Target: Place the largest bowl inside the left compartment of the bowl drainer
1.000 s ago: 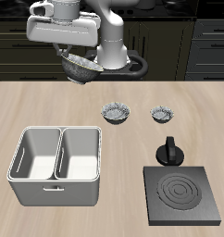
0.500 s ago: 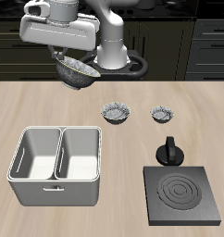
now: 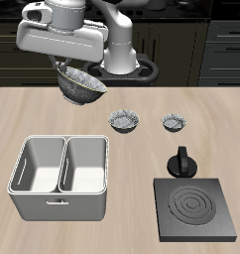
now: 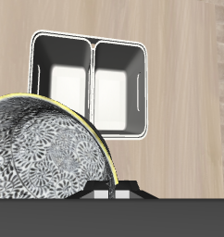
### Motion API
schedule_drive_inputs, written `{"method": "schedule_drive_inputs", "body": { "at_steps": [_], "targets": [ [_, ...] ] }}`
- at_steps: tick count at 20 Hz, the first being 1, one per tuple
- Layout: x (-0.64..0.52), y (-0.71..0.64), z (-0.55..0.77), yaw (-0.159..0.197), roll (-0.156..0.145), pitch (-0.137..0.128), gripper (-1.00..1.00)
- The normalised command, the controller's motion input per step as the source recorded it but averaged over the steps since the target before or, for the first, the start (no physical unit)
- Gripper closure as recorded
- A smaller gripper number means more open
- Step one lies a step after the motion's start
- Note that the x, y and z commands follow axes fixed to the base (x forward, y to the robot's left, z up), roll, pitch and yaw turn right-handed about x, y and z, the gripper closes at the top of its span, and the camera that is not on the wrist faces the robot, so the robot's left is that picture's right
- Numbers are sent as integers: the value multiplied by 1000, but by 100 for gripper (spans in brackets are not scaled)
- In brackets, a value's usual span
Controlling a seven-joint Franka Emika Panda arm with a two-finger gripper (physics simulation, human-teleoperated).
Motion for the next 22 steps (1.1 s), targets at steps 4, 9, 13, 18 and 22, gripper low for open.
{"method": "schedule_drive_inputs", "body": {
  "at_steps": [4, 9, 13, 18, 22],
  "targets": [
    [302, -30, -17, -6, -32, 24, 100],
    [379, -125, -11, -20, -53, 15, 100],
    [227, -50, -42, -3, -18, 6, 100],
    [129, 73, -119, 3, -3, 12, 100],
    [126, 51, -173, 5, -4, 22, 100]
  ]
}}
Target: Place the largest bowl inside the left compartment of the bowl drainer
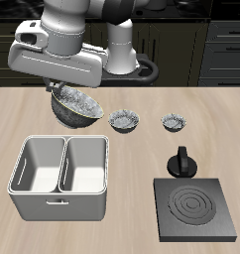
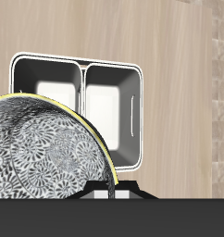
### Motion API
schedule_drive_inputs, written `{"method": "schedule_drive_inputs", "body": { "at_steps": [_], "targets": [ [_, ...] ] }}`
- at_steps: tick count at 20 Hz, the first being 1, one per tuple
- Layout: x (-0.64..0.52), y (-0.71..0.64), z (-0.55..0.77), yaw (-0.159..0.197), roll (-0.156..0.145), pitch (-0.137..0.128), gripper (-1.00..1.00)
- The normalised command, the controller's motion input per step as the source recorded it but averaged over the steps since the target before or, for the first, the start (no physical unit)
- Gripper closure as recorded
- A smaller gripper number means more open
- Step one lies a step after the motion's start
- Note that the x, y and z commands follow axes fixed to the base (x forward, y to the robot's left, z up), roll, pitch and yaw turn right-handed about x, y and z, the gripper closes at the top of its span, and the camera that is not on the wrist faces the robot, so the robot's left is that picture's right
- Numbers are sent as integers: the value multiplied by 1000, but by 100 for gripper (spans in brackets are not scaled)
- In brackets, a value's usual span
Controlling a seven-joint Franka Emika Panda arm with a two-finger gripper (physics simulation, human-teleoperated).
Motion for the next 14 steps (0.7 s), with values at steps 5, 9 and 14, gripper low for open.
{"method": "schedule_drive_inputs", "body": {
  "at_steps": [5, 9, 14],
  "targets": [
    [126, 17, -256, 18, -4, 32, 100],
    [124, 66, -325, 13, 8, 43, 100],
    [104, 217, -352, 25, 28, 43, 100]
  ]
}}
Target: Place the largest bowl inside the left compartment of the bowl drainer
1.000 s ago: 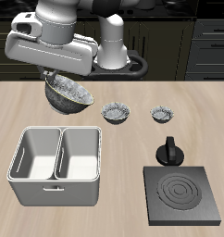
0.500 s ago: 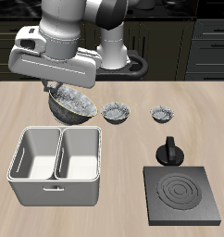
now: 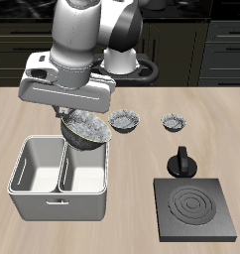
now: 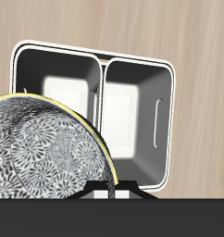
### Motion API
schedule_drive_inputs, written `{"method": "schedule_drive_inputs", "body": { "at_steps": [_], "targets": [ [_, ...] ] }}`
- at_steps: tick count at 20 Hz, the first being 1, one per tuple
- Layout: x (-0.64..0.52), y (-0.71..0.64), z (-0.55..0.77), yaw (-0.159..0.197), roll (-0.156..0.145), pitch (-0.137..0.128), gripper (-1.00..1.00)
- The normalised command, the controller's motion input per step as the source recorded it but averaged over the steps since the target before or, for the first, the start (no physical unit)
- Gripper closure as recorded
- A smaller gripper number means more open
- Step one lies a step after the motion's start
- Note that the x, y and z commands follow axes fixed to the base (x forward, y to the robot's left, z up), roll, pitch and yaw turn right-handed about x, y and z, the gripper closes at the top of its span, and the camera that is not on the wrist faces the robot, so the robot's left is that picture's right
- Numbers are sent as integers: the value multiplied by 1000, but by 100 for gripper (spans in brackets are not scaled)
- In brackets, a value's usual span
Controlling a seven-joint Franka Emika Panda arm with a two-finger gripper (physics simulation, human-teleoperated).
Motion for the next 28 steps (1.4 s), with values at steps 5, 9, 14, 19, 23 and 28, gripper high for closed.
{"method": "schedule_drive_inputs", "body": {
  "at_steps": [5, 9, 14, 19, 23, 28],
  "targets": [
    [78, 118, -235, 30, 13, 22, 100],
    [60, -55, -240, 9, -8, 34, 100],
    [-34, 114, -201, 34, 11, -4, -100],
    [-233, 241, -183, 31, 78, 20, -100],
    [-190, 180, -108, 17, 43, 15, -100],
    [-213, 142, 182, 8, 29, -37, -100]
  ]
}}
